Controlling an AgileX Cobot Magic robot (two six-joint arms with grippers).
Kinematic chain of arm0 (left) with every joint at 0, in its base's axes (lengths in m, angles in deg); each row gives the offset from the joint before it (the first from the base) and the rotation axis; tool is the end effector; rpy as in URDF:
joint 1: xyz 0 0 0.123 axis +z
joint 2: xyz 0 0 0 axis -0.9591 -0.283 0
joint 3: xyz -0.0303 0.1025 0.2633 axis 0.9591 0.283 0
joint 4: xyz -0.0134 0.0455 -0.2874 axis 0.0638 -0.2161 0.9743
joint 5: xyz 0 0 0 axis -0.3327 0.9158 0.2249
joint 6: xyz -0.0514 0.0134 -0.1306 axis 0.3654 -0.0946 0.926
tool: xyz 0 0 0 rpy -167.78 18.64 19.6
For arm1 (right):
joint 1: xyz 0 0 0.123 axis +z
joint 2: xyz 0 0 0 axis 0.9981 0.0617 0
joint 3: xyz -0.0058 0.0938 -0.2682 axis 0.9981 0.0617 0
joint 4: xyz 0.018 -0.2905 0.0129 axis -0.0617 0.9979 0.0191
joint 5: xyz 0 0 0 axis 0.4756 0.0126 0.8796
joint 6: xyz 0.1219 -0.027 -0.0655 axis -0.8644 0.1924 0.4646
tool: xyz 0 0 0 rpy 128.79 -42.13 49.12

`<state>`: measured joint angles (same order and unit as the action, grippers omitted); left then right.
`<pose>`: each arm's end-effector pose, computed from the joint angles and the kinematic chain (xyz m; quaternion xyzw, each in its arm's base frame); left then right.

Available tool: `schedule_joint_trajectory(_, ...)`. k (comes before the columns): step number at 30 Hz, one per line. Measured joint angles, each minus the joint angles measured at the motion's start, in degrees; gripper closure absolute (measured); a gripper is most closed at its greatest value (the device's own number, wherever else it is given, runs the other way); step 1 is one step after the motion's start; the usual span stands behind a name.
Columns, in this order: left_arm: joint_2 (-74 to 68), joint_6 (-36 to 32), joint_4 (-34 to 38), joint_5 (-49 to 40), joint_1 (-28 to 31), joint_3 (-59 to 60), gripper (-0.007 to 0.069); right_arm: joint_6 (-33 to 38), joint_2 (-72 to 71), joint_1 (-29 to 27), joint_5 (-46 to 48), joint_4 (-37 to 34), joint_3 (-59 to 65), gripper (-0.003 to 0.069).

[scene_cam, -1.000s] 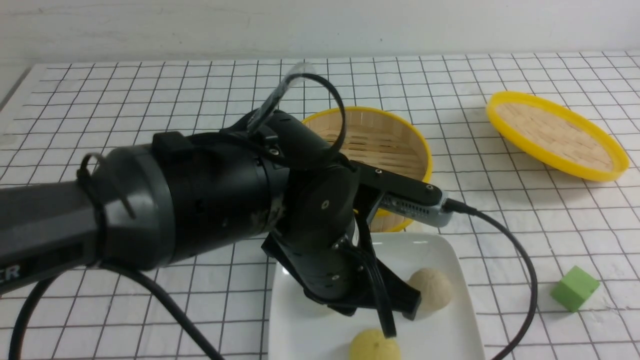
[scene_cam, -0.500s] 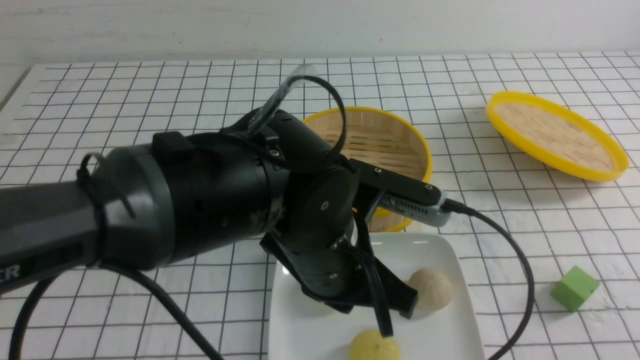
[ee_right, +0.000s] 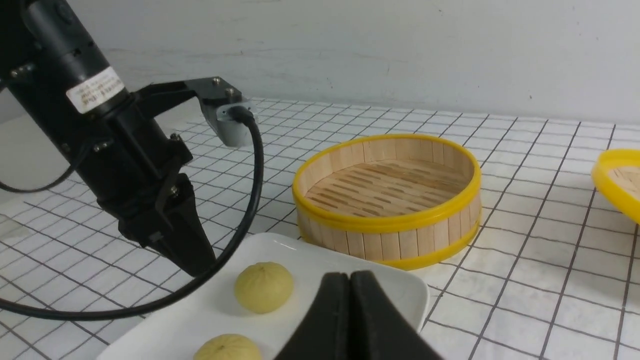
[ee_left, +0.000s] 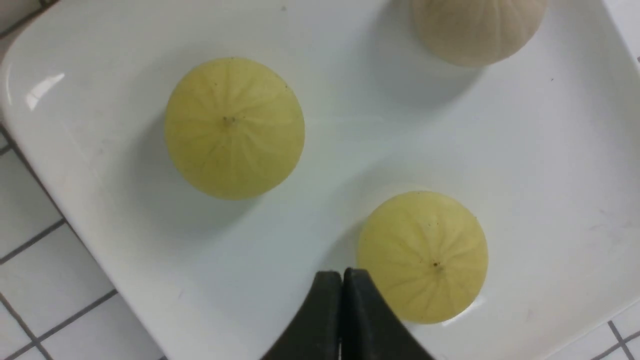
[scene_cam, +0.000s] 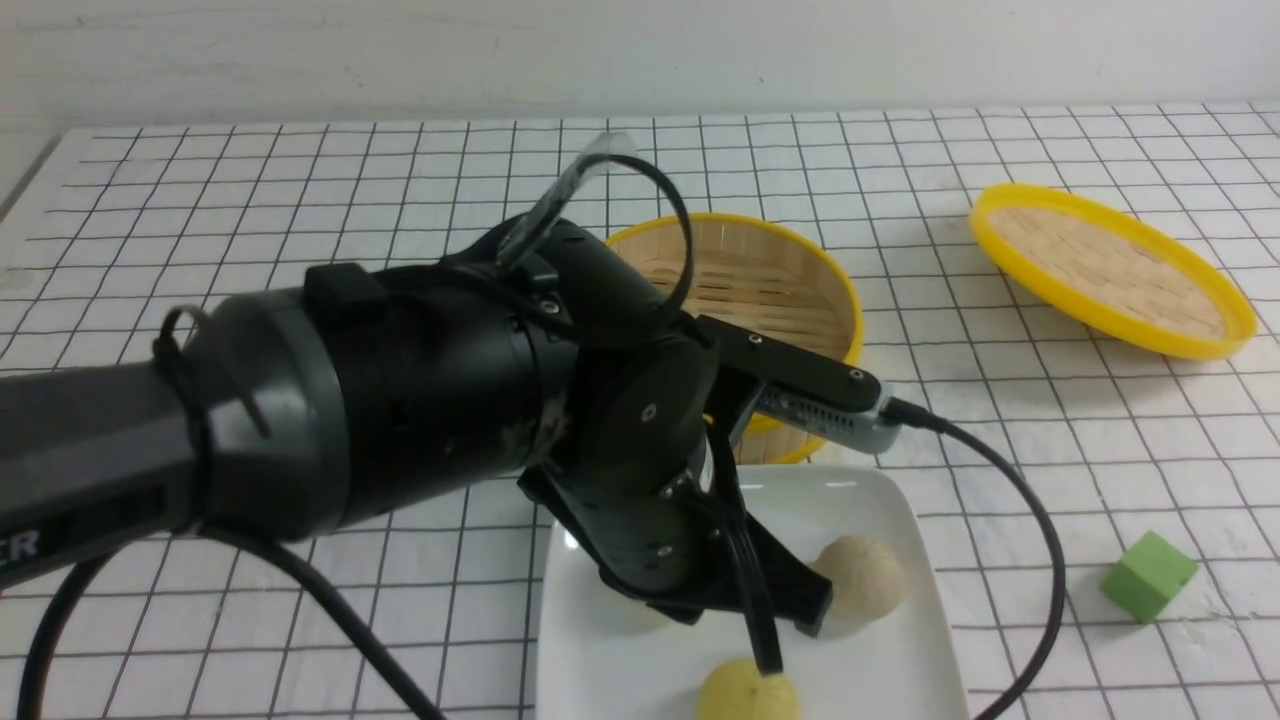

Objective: Put the steamed buns into the plate on the white-black tablecloth.

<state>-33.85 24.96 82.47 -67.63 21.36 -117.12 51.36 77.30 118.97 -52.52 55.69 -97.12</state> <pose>0.2447 -0.3031 0.1895 0.2856 0.9395 -0.0858 0.1686 0.1046 0.0734 0.2568 -0.1560 0.7140 0.2609 0.6307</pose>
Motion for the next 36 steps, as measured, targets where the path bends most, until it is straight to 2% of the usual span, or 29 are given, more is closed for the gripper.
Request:
schedule_joint_trajectory(5,0.00,0.00,-1.79,-0.06,0.00,0.00,0.0604,0.00,0.00,-5.63,0.00,1.30,5.21,0.0657)
schedule_joint_trajectory(10,0.12,0.00,-2.70,-3.89,0.00,-0.81,0.0601,0.05,0.00,-16.52,0.00,2.14,12.38,0.0655)
schedule_joint_trajectory(13,1.07,0.00,-3.57,-7.60,0.00,-1.92,0.0599,-0.01,0.08,-20.95,0.45,2.51,13.48,0.0655)
schedule_joint_trajectory(16,5.62,0.00,-6.86,-11.11,0.00,-4.19,0.0596,-0.01,0.08,-28.86,0.40,4.49,13.48,0.0651)
schedule_joint_trajectory(18,7.63,0.00,-8.33,-11.36,0.00,-4.78,0.0596,-0.01,0.08,-30.72,0.40,5.92,13.48,0.0650)
schedule_joint_trajectory(19,10.84,0.00,-10.10,-11.81,0.00,-5.15,0.0595,-0.01,0.08,-33.65,0.45,7.68,13.48,0.0648)
schedule_joint_trajectory(29,26.51,0.22,-16.54,-18.92,0.00,-5.21,0.0594,-0.01,0.08,-35.28,0.56,8.94,13.48,0.0636)
schedule_joint_trajectory(32,30.77,1.91,-17.13,-20.40,0.00,-3.78,0.0594,-0.01,0.08,-35.28,0.56,8.94,13.48,0.0633)
schedule_joint_trajectory(36,40.78,6.17,-17.88,-20.80,0.00,4.25,0.0601,-0.01,0.08,-35.28,0.56,8.94,13.48,0.0627)
